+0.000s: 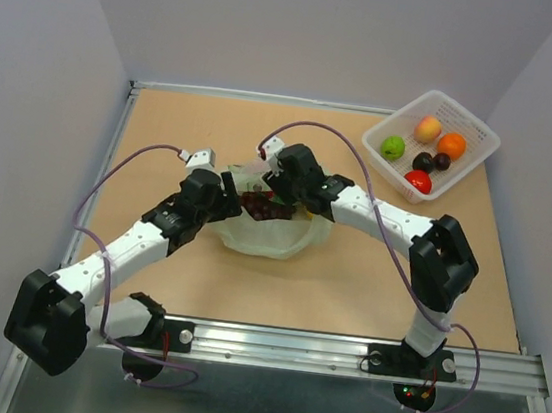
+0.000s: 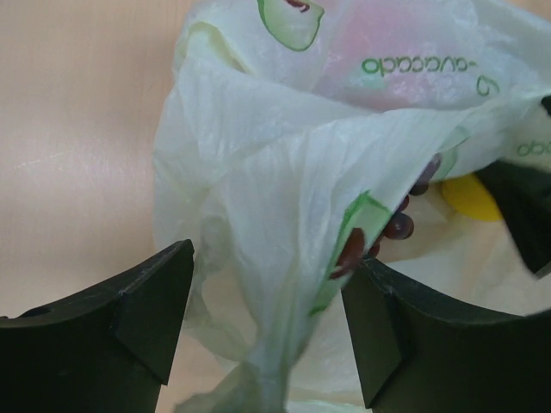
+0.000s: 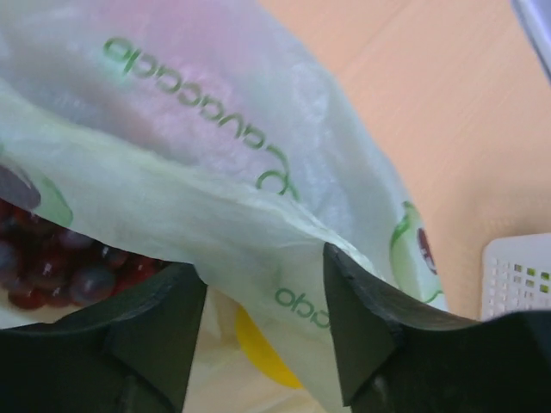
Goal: Untie the knot of the plastic bag and take out the fruit
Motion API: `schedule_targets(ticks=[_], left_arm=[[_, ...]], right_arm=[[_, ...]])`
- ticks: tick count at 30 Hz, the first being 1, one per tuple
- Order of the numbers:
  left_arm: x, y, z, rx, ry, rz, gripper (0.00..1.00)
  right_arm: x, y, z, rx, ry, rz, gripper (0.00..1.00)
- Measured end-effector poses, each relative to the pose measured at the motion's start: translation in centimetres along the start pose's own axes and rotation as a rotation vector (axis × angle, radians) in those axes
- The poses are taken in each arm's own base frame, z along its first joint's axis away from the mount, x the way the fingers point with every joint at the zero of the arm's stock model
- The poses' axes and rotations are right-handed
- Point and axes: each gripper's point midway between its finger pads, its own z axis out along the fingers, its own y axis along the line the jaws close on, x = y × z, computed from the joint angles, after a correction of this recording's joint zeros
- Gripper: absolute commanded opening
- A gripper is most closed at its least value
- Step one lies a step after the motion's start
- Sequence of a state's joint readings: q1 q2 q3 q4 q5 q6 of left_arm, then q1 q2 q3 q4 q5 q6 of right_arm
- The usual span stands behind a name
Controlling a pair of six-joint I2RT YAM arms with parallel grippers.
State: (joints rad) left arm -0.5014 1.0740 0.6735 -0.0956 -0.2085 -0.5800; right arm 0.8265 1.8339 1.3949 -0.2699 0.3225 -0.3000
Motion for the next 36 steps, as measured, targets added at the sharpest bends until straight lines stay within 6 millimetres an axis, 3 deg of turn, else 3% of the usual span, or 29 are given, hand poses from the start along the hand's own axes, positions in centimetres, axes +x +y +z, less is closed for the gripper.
schedule_targets(ticks=[3, 7, 12, 16, 18, 20, 21, 22, 25, 28, 30, 36], left_arm=[[1.5, -0.2, 0.6, -0.006, 0.039, 0.024, 0.79], [3.4, -0.5, 1.8, -0.022, 0.085, 0.056, 0.79], [6.2, 0.2, 3.2, -0.071, 0.159, 0.090, 0.78], [6.5, 0.1, 3.3, -0.077, 0.164, 0.080, 0.78], [6.5, 0.0, 3.3, -0.075, 0.161, 0.072, 0.78], [6.5, -0.1, 3.3, -0.072, 0.157, 0.063, 0.78], [6.5, -0.1, 3.3, -0.071, 0.157, 0.062, 0.78], [6.6, 0.0, 3.3, -0.074, 0.159, 0.060, 0.78], [6.6, 0.0, 3.2, -0.075, 0.160, 0.057, 0.78], [6.5, 0.0, 3.1, -0.074, 0.158, 0.056, 0.78], [6.5, 0.1, 3.0, -0.078, 0.158, 0.058, 0.78], [6.1, 0.1, 3.0, -0.090, 0.149, 0.065, 0.78]], right_arm=[[-1.5, -1.8, 0.7, 0.033, -0.036, 0.041, 0.34], [-2.2, -2.9, 1.6, 0.053, -0.058, 0.091, 0.17], [-2.1, -4.2, 3.5, 0.063, -0.060, 0.221, 0.13], [-0.9, -7.9, 5.5, 0.115, -0.047, 0.416, 0.14], [0.0, -10.4, 6.8, 0.152, -0.049, 0.529, 0.16], [1.1, -11.8, 8.0, 0.163, -0.038, 0.607, 0.30], [1.5, -12.1, 8.5, 0.157, -0.033, 0.623, 0.37], [1.8, -12.0, 8.8, 0.140, -0.027, 0.638, 0.52], [1.3, -11.0, 8.8, 0.072, -0.037, 0.645, 0.68], [-0.9, -10.0, 7.3, -0.019, -0.086, 0.634, 0.74], [-3.0, -9.8, 4.6, -0.074, -0.146, 0.626, 0.74], [-10.4, -12.1, -8.6, -0.151, -0.447, 0.586, 0.69]])
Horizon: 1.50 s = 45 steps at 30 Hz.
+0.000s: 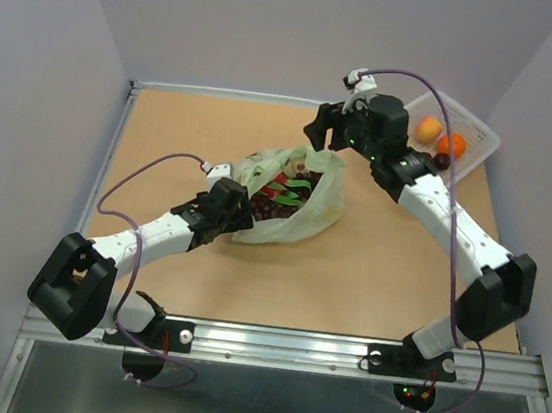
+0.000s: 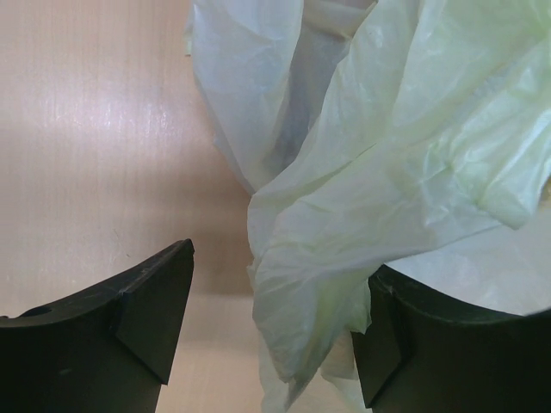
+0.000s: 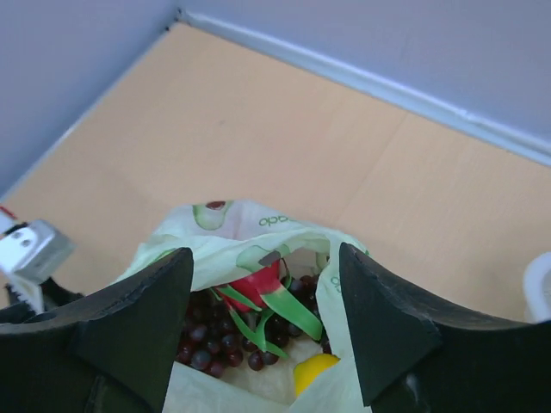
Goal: Untie the knot of the plastic bag and take out the fruit
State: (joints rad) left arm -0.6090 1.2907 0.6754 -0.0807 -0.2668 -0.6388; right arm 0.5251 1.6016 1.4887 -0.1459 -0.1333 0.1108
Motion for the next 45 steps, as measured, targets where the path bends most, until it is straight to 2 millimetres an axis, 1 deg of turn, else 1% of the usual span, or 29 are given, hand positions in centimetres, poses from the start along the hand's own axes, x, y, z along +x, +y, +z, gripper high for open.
schedule_targets(ticks=[2, 3, 4, 6, 8, 9, 10, 11, 12, 13, 14, 15, 16, 19, 23, 26, 27, 30, 31, 32, 33, 34, 35, 37, 39, 41, 42, 44, 45], left_arm=[[-0.3, -0.1, 0.0, -0.001, -0.008, 0.001, 0.78], [-0.5, -0.2, -0.1, -0.002, -0.013, 0.002, 0.77], [-0.6, -0.2, -0.1, -0.002, -0.016, 0.003, 0.77], [-0.9, -0.2, -0.1, -0.007, -0.022, 0.005, 0.77], [-1.1, -0.2, -0.2, -0.010, -0.028, 0.007, 0.77], [-1.2, -0.2, -0.2, -0.011, -0.030, 0.008, 0.77], [-1.2, -0.2, -0.2, -0.012, -0.032, 0.008, 0.78], [-1.3, -0.1, -0.3, -0.014, -0.034, 0.008, 0.78], [-1.3, -0.1, -0.3, -0.015, -0.036, 0.008, 0.77], [-1.4, -0.1, -0.3, -0.016, -0.039, 0.007, 0.77], [-1.4, 0.0, -0.3, -0.018, -0.041, 0.007, 0.77], [-1.4, 0.0, -0.4, -0.019, -0.042, 0.007, 0.77], [-1.5, 0.0, -0.4, -0.019, -0.042, 0.007, 0.77], [-1.5, 0.0, -0.4, -0.021, -0.044, 0.006, 0.77], [-1.7, 0.1, -0.5, -0.023, -0.052, 0.005, 0.77], [-2.0, 0.1, -0.8, -0.021, -0.065, 0.001, 0.77], [-2.1, 0.1, -0.9, -0.021, -0.069, -0.001, 0.76], [-2.3, 0.1, -1.1, -0.022, -0.077, -0.003, 0.77], [-2.4, 0.2, -1.2, -0.023, -0.078, -0.003, 0.77], [-2.4, 0.2, -1.2, -0.024, -0.079, -0.003, 0.77], [-2.4, 0.2, -1.3, -0.024, -0.080, -0.003, 0.77], [-2.4, 0.2, -1.3, -0.024, -0.081, -0.003, 0.77], [-2.5, 0.2, -1.4, -0.023, -0.082, -0.004, 0.77], [-2.6, 0.2, -1.5, -0.022, -0.084, -0.002, 0.77], [-2.6, 0.2, -1.5, -0.021, -0.085, 0.000, 0.77], [-2.6, 0.3, -1.6, -0.021, -0.084, 0.003, 0.77], [-2.6, 0.3, -1.6, -0.022, -0.084, 0.003, 0.77], [-2.6, 0.3, -1.6, -0.022, -0.084, 0.006, 0.77], [-2.6, 0.3, -1.6, -0.022, -0.084, 0.008, 0.77]], right_arm=[[-1.9, 0.9, -2.6, -0.023, -0.060, -0.009, 0.66], [-2.2, 1.1, -3.5, -0.030, -0.078, -0.012, 0.64], [-2.0, 1.3, -4.5, -0.034, -0.089, -0.011, 0.61], [-0.1, 1.1, -5.1, -0.030, -0.061, 0.001, 0.60], [3.2, 0.6, -4.8, -0.015, 0.003, 0.024, 0.53], [6.3, -0.3, -4.6, 0.021, 0.067, 0.041, 0.50], [9.0, -1.0, -4.5, 0.050, 0.125, 0.059, 0.44], [11.0, -1.5, -4.5, 0.071, 0.173, 0.072, 0.42], [14.1, -2.4, -4.7, 0.120, 0.236, 0.091, 0.39], [15.9, -2.9, -5.0, 0.144, 0.277, 0.103, 0.32], [18.7, -3.7, -5.7, 0.195, 0.339, 0.124, 0.30], [19.7, -4.0, -6.0, 0.215, 0.361, 0.135, 0.27], [21.2, -4.5, -6.4, 0.245, 0.395, 0.145, 0.24], [24.3, -5.6, -7.1, 0.323, 0.453, 0.178, 0.20], [26.8, -6.9, -7.4, 0.410, 0.502, 0.204, 0.20], [27.3, -7.5, -7.4, 0.451, 0.507, 0.206, 0.23], [27.5, -7.8, -7.4, 0.464, 0.510, 0.206, 0.25], [28.4, -8.2, -7.5, 0.487, 0.535, 0.201, 0.42], [28.5, -8.1, -7.6, 0.485, 0.541, 0.201, 0.49], [28.5, -8.0, -7.8, 0.478, 0.550, 0.193, 0.58], [28.2, -7.9, -7.9, 0.464, 0.550, 0.186, 0.62], [27.8, -7.6, -8.0, 0.449, 0.545, 0.180, 0.69], [27.2, -7.4, -8.2, 0.436, 0.536, 0.172, 0.72], [25.2, -6.7, -8.5, 0.393, 0.508, 0.154, 0.78], [21.2, -5.8, -8.2, 0.343, 0.426, 0.135, 0.81], [16.5, -4.4, -7.8, 0.278, 0.333, 0.105, 0.82], [14.7, -3.8, -7.7, 0.254, 0.295, 0.095, 0.81], [10.3, -1.5, -7.6, 0.174, 0.201, 0.065, 0.81], [8.9, -0.5, -7.6, 0.141, 0.171, 0.055, 0.80]])
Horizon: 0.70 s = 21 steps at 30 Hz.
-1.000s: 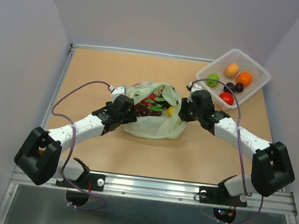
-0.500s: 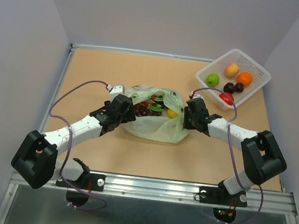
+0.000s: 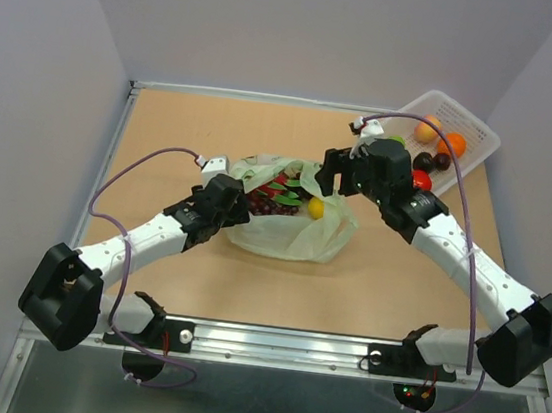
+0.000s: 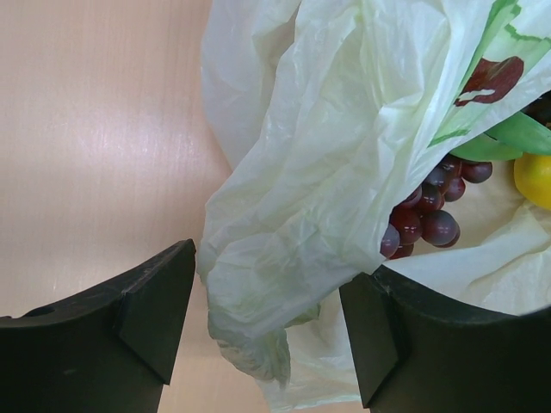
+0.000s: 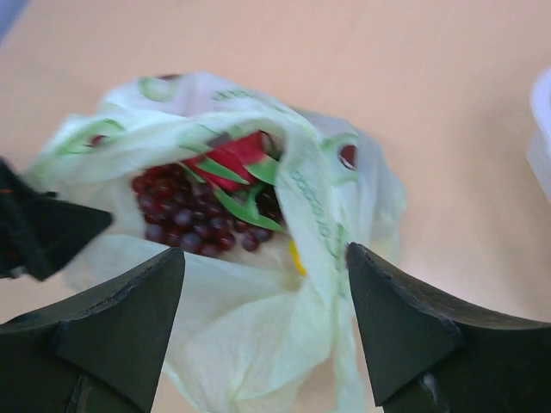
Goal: Untie the knot of the plastic bag and take out the fruit
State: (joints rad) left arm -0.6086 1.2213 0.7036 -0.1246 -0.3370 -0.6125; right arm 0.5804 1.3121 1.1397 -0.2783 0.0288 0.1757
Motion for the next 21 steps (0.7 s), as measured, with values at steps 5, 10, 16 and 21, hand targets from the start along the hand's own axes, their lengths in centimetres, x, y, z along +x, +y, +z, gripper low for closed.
schedule_targets(ticks=[5, 10, 16, 21], left_arm=[[0.0, 0.0, 0.0, 0.000, 0.000, 0.006, 0.72], [0.0, 0.0, 0.0, 0.001, 0.000, 0.006, 0.58], [0.0, 0.0, 0.0, 0.001, 0.002, 0.009, 0.39], [0.1, 0.1, 0.0, 0.001, 0.006, 0.012, 0.31]], right_arm=[[-2.2, 5.3, -0.1, -0.158, -0.027, -0.055, 0.71], [2.1, 9.6, 3.9, -0.266, 0.096, -0.074, 0.59], [5.3, 10.7, 7.7, -0.289, 0.159, -0.037, 0.57], [6.8, 11.7, 10.2, -0.330, 0.166, -0.013, 0.58]])
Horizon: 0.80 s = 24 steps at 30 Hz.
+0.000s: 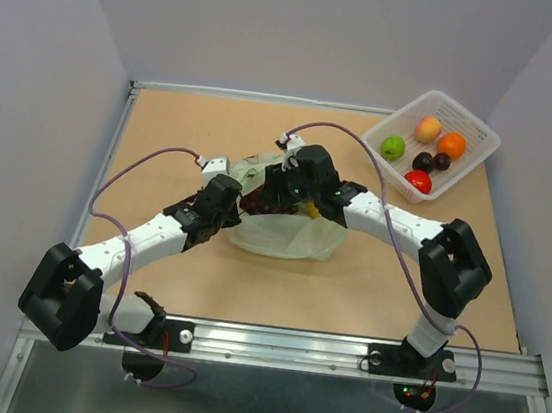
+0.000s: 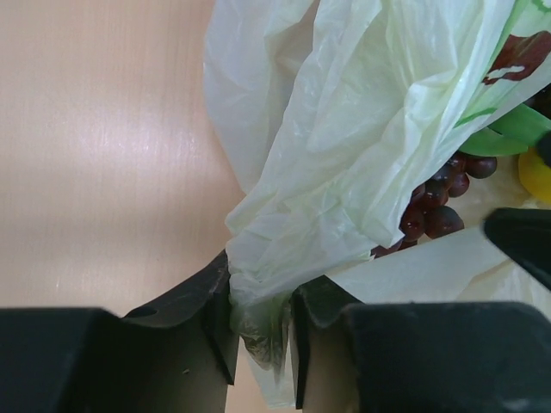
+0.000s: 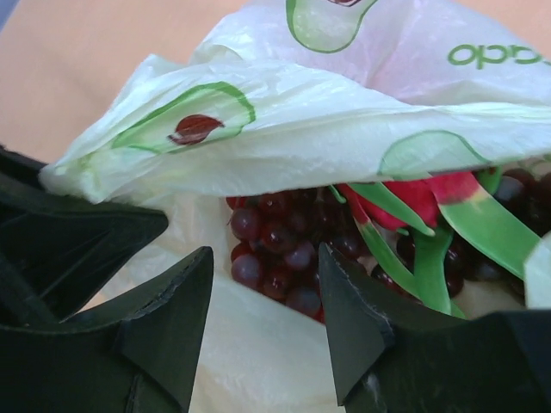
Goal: Untie the knot of the plastic bag and take out the fruit
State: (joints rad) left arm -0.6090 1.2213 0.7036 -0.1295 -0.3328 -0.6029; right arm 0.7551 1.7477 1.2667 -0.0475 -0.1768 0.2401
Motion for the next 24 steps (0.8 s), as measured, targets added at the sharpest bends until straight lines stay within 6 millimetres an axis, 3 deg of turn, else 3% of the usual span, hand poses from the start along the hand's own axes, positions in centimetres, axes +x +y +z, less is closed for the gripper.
schedule_targets(ticks=[8, 15, 17, 18, 19, 20, 23, 24], left_arm=[[0.2, 0.0, 0.0, 0.005, 0.009, 0.004, 0.29], [0.5, -0.2, -0.1, 0.016, 0.022, 0.006, 0.27], [0.7, -0.2, -0.1, 0.019, 0.029, 0.007, 0.27], [0.8, -0.2, -0.1, 0.020, 0.031, 0.007, 0.27], [0.9, -0.2, -0.1, 0.021, 0.035, 0.008, 0.26], [1.0, -0.2, -0.1, 0.022, 0.038, 0.008, 0.25], [1.1, -0.1, 0.0, 0.022, 0.038, 0.008, 0.21], [1.3, 0.1, 0.0, 0.020, 0.040, 0.009, 0.20]], right_arm=[[4.0, -0.6, 4.5, -0.016, 0.060, 0.028, 0.71], [5.5, -0.2, 6.8, -0.042, 0.058, 0.020, 0.73], [6.0, 0.0, 7.4, -0.048, 0.058, 0.019, 0.66], [6.2, 0.0, 7.6, -0.049, 0.060, 0.018, 0.58], [6.4, 0.0, 7.9, -0.050, 0.059, 0.020, 0.39], [6.5, 0.0, 8.0, -0.051, 0.058, 0.024, 0.29], [5.9, 0.2, 8.1, -0.059, 0.033, 0.031, 0.06], [5.6, 0.3, 8.1, -0.062, 0.023, 0.032, 0.03]])
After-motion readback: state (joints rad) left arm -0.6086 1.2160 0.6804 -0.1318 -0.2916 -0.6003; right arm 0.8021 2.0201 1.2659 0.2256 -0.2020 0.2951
